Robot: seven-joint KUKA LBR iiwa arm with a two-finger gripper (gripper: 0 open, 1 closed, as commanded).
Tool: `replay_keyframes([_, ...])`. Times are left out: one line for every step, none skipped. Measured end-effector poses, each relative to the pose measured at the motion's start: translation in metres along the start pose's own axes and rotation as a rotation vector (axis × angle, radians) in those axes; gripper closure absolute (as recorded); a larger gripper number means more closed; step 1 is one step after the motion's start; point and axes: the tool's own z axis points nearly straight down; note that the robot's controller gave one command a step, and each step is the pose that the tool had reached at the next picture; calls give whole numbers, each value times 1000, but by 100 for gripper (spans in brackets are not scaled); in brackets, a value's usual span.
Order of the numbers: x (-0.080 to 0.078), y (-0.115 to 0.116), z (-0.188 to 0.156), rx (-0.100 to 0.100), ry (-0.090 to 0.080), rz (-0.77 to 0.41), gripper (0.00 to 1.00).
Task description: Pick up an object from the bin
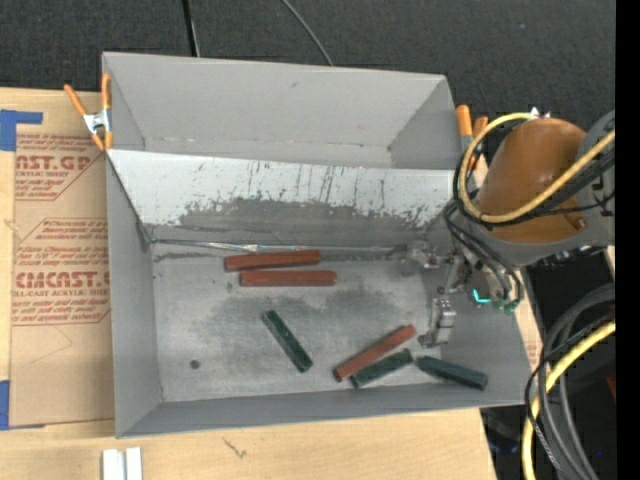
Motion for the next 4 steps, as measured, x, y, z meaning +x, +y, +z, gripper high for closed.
replay_keyframes([26,6,91,-1,1,-429,100])
replay_keyframes([27,7,93,-1,-2,-428,0])
replay_keyframes([26,7,93,-1,-3,-429,0])
replay_keyframes([-29,74,93,-2,-1,-432,100])
